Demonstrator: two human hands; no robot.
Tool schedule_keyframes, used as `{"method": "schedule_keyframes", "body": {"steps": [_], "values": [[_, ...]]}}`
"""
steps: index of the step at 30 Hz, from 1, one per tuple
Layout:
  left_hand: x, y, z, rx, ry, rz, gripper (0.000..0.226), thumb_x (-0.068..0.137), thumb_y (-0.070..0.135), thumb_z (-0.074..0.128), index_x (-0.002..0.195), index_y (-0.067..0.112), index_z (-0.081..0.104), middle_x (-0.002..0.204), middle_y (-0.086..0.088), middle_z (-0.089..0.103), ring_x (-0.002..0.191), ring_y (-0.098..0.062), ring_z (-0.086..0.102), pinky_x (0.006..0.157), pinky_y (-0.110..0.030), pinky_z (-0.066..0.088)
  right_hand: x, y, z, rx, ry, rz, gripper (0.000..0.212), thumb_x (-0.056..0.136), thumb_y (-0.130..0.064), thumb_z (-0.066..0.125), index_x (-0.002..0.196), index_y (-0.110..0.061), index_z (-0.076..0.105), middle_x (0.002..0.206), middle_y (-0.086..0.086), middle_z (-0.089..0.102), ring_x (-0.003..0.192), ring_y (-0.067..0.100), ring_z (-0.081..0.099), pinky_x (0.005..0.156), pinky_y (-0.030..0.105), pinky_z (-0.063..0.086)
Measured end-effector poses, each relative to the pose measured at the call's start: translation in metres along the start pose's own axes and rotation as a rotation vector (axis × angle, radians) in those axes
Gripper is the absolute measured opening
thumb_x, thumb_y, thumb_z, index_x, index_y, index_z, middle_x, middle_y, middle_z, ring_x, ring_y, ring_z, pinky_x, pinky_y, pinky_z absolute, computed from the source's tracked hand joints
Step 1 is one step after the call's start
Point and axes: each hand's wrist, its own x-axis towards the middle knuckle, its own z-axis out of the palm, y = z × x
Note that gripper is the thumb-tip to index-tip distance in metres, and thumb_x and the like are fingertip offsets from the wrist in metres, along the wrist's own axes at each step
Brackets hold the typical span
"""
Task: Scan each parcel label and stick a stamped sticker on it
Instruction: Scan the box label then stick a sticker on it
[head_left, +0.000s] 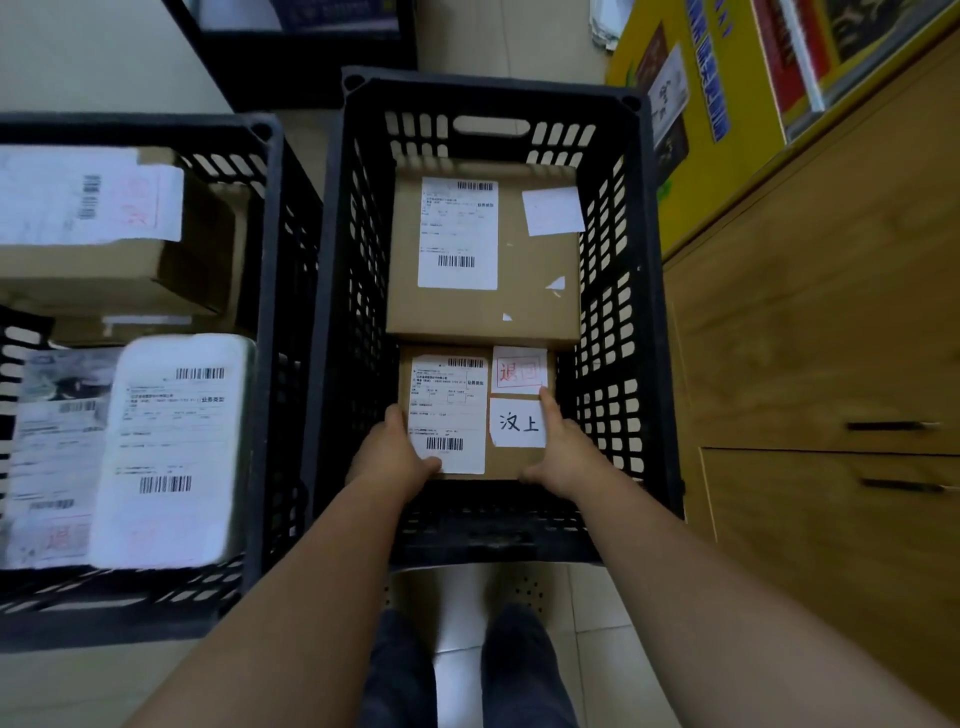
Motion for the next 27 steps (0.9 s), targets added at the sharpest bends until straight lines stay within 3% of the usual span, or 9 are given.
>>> {"method": "schedule_keyframes", "body": {"steps": [5, 10, 13, 16, 18, 22, 27], "values": [[0.000, -0.003, 0.001, 0.010, -0.003, -0.012, 0.066, 0.079, 0.021, 0.076, 0.134, 0.017, 0.039, 0.127, -0.007, 0.058, 0.109, -0.025, 0.059, 0.083, -0.034, 0.049, 0.001, -0.002, 0.003, -0.009, 0.011, 0.024, 0.123, 0.078, -0.014, 0.081, 0.154, -0.039, -0.013, 0.136, 0.012, 0.039, 0.114, 0.025, 0.051, 0.095, 0.036, 0.046], [0.004, -0.007, 0.004, 0.036, 0.018, -0.016, 0.066, 0.079, 0.024, 0.077, 0.132, 0.015, 0.040, 0.126, -0.008, 0.060, 0.110, -0.027, 0.060, 0.090, -0.040, 0.053, 0.007, 0.004, 0.006, -0.030, 0.030, 0.015, 0.124, 0.075, -0.015, 0.083, 0.155, -0.038, -0.009, 0.131, 0.011, 0.042, 0.112, 0.027, 0.053, 0.096, 0.038, 0.048], [0.007, -0.007, 0.005, 0.063, 0.025, -0.014, 0.064, 0.079, 0.024, 0.077, 0.131, 0.015, 0.039, 0.125, -0.008, 0.059, 0.108, -0.027, 0.060, 0.086, -0.039, 0.053, 0.009, 0.004, 0.006, -0.013, 0.053, 0.015, 0.121, 0.072, -0.025, 0.084, 0.155, -0.036, -0.003, 0.134, 0.011, 0.039, 0.118, 0.028, 0.047, 0.099, 0.042, 0.046], [0.010, -0.005, 0.006, 0.104, 0.039, -0.001, 0.069, 0.078, 0.023, 0.077, 0.132, 0.017, 0.036, 0.121, -0.008, 0.057, 0.104, -0.027, 0.059, 0.081, -0.039, 0.054, 0.011, -0.003, 0.001, -0.202, 0.276, -0.067, 0.096, 0.077, -0.051, 0.072, 0.152, -0.030, 0.015, 0.140, 0.010, 0.031, 0.129, 0.030, 0.034, 0.099, 0.042, 0.041], [0.013, -0.003, 0.006, 0.132, 0.039, 0.017, 0.081, 0.074, 0.022, 0.079, 0.138, 0.021, 0.031, 0.120, -0.008, 0.057, 0.104, -0.028, 0.060, 0.084, -0.042, 0.054, 0.016, -0.009, -0.006, -0.290, 0.401, -0.180, 0.083, 0.081, -0.054, 0.067, 0.148, -0.028, 0.025, 0.141, 0.009, 0.031, 0.128, 0.028, 0.033, 0.100, 0.042, 0.040], [0.014, -0.001, 0.005, 0.185, 0.031, 0.024, 0.095, 0.069, 0.020, 0.081, 0.144, 0.027, 0.024, 0.119, -0.008, 0.058, 0.103, -0.030, 0.061, 0.084, -0.045, 0.055, 0.031, -0.017, -0.013, -0.384, 0.319, -0.269, 0.083, 0.083, -0.048, 0.067, 0.151, -0.029, 0.024, 0.154, 0.007, 0.018, 0.140, 0.028, 0.021, 0.111, 0.044, 0.029], [0.016, -0.001, 0.006, 0.197, 0.034, 0.012, 0.097, 0.070, 0.017, 0.082, 0.145, 0.029, 0.022, 0.117, -0.008, 0.057, 0.102, -0.030, 0.061, 0.079, -0.042, 0.054, 0.039, -0.028, -0.018, -0.425, 0.300, -0.254, 0.096, 0.077, -0.051, 0.069, 0.154, -0.031, 0.015, 0.152, 0.009, 0.015, 0.138, 0.029, 0.020, 0.111, 0.043, 0.028]]}}
